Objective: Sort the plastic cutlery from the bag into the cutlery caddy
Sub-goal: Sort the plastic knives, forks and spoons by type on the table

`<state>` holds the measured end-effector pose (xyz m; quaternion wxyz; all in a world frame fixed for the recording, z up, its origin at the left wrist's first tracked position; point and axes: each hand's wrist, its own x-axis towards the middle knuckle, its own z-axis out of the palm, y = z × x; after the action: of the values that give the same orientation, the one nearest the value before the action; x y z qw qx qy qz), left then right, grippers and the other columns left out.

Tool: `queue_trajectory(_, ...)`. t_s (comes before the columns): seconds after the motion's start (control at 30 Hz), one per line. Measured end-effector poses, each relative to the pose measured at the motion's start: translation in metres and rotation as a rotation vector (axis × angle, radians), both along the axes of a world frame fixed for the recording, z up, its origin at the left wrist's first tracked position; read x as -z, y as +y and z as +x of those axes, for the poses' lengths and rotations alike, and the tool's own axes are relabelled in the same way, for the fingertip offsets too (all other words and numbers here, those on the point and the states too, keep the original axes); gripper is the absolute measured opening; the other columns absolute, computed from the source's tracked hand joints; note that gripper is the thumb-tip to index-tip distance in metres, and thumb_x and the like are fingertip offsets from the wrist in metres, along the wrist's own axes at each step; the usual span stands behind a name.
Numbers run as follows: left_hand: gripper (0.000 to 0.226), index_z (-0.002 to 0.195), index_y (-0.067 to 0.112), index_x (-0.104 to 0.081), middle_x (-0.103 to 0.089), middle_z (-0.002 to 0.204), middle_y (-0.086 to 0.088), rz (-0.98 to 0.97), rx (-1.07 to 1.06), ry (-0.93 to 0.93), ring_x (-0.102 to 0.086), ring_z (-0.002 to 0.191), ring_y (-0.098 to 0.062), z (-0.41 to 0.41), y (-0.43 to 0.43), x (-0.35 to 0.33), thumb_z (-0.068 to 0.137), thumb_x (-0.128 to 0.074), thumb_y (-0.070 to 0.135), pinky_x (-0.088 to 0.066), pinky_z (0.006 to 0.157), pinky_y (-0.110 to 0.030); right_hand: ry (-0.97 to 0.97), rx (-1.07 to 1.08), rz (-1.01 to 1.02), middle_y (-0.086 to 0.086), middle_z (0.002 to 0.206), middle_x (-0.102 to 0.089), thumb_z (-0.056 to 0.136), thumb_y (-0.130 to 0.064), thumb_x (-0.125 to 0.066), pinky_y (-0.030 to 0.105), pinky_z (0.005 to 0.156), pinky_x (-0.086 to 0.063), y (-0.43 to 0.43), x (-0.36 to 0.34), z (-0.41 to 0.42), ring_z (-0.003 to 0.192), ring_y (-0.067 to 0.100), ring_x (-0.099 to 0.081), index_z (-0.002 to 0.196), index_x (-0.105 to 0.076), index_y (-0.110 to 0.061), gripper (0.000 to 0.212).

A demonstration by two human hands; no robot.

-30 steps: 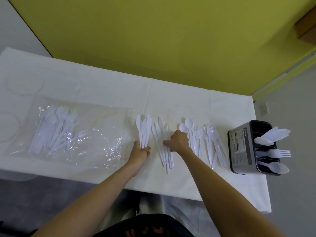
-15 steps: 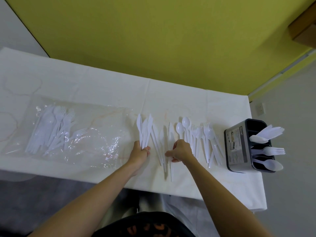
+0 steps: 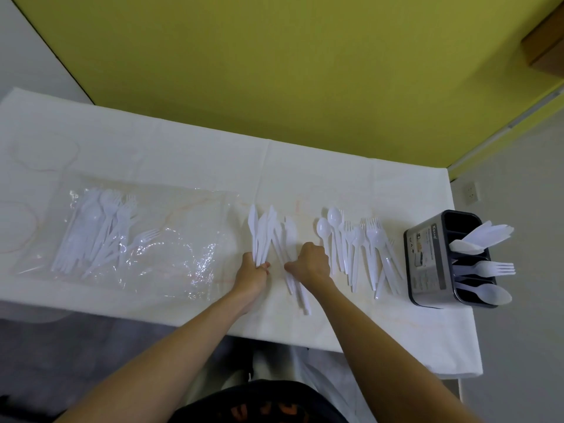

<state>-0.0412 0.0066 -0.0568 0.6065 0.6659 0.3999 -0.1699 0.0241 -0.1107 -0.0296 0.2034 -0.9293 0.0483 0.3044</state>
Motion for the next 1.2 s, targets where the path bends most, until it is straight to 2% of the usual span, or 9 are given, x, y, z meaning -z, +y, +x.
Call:
queue_trajectory(0.17, 0.022, 0.118, 0.012, -0.041, -0.052, 0.098, -0.005, 0.080, 0.024, 0.020, -0.053, 0.091, -0.026, 0.003, 0.000, -0.001, 0.097, -0.044, 0.016, -0.047, 0.083, -0.036, -0.037, -0.067, -0.039, 0.001, 0.071, -0.042, 0.080, -0.014, -0.067, 0.026, 0.054, -0.039, -0.002, 0.002, -0.002, 0.066, 0.020, -0.050, 0.074, -0.041, -0.011, 0.026)
queue_trajectory(0.3, 0.023, 0.120, 0.011, -0.040, -0.052, 0.103, -0.010, 0.116, 0.030, 0.016, -0.051, 0.089, -0.026, 0.003, -0.001, 0.001, 0.097, -0.042, 0.016, -0.045, 0.081, -0.036, -0.043, -0.079, -0.039, 0.002, 0.077, -0.041, 0.082, -0.013, -0.065, 0.025, 0.051, -0.034, -0.008, 0.001, -0.002, 0.067, 0.021, -0.049, 0.093, -0.037, -0.009, 0.030)
queue_trajectory(0.4, 0.023, 0.120, 0.011, -0.040, -0.053, 0.105, -0.011, 0.122, 0.027, 0.026, -0.051, 0.088, -0.026, 0.003, -0.001, 0.001, 0.097, -0.042, 0.016, -0.044, 0.078, -0.034, -0.046, -0.097, -0.086, 0.000, 0.069, -0.035, 0.082, -0.010, -0.064, 0.023, 0.046, -0.029, -0.011, 0.002, 0.000, 0.054, 0.013, -0.037, 0.078, -0.036, -0.010, 0.028)
queue_trajectory(0.47, 0.024, 0.120, 0.012, -0.040, -0.053, 0.105, -0.011, 0.111, 0.020, 0.028, -0.051, 0.089, -0.027, 0.003, -0.001, 0.001, 0.097, -0.042, 0.016, -0.044, 0.079, -0.034, -0.059, -0.124, -0.102, -0.001, 0.066, -0.032, 0.082, -0.009, -0.062, 0.022, 0.045, -0.025, -0.012, 0.003, 0.001, 0.052, 0.012, -0.032, 0.066, -0.028, -0.014, 0.039)
queue_trajectory(0.7, 0.027, 0.124, 0.010, -0.039, -0.051, 0.104, -0.010, 0.092, 0.006, 0.011, -0.049, 0.087, -0.024, 0.004, 0.001, 0.002, 0.097, -0.043, 0.015, -0.041, 0.076, -0.032, -0.068, -0.143, -0.070, -0.002, 0.068, -0.034, 0.084, -0.016, -0.066, 0.026, 0.058, -0.037, -0.021, 0.003, 0.006, 0.074, 0.021, -0.048, 0.073, -0.037, -0.011, 0.032)
queue_trajectory(0.87, 0.026, 0.122, 0.010, -0.039, -0.051, 0.105, -0.009, 0.084, -0.007, 0.002, -0.049, 0.089, -0.024, 0.003, 0.002, 0.002, 0.096, -0.043, 0.012, -0.040, 0.078, -0.032, -0.032, -0.100, -0.027, 0.004, 0.074, -0.050, 0.083, -0.019, -0.068, 0.024, 0.052, -0.040, -0.028, 0.002, 0.015, 0.060, 0.017, -0.049, 0.090, -0.045, -0.007, 0.027)
queue_trajectory(0.93, 0.024, 0.120, 0.011, -0.040, -0.053, 0.107, -0.011, 0.076, -0.021, -0.005, -0.050, 0.089, -0.024, 0.002, 0.003, 0.001, 0.096, -0.043, 0.012, -0.041, 0.079, -0.033, -0.007, -0.042, 0.027, 0.017, 0.083, -0.066, 0.081, -0.019, -0.068, 0.031, 0.059, -0.051, -0.030, 0.001, 0.020, 0.061, 0.024, -0.060, 0.087, -0.054, 0.000, 0.024)
queue_trajectory(1.03, 0.022, 0.117, 0.011, -0.039, -0.054, 0.104, -0.009, 0.071, -0.047, -0.013, -0.051, 0.083, -0.021, 0.002, 0.006, 0.002, 0.096, -0.043, 0.014, -0.041, 0.072, -0.032, 0.040, 0.042, 0.178, 0.017, 0.080, -0.068, 0.082, -0.016, -0.068, 0.036, 0.071, -0.058, -0.030, -0.004, 0.029, 0.059, 0.024, -0.067, 0.089, -0.062, 0.005, 0.023)
queue_trajectory(1.2, 0.013, 0.107, 0.012, -0.040, -0.055, 0.092, -0.007, 0.087, -0.084, -0.047, -0.052, 0.077, -0.022, 0.000, 0.010, 0.001, 0.096, -0.045, 0.017, -0.041, 0.068, -0.031, 0.107, -0.085, 0.185, 0.013, 0.080, -0.062, 0.082, -0.013, -0.065, 0.018, 0.044, -0.050, -0.006, -0.003, 0.025, 0.049, 0.017, -0.060, 0.087, -0.059, 0.000, 0.015)
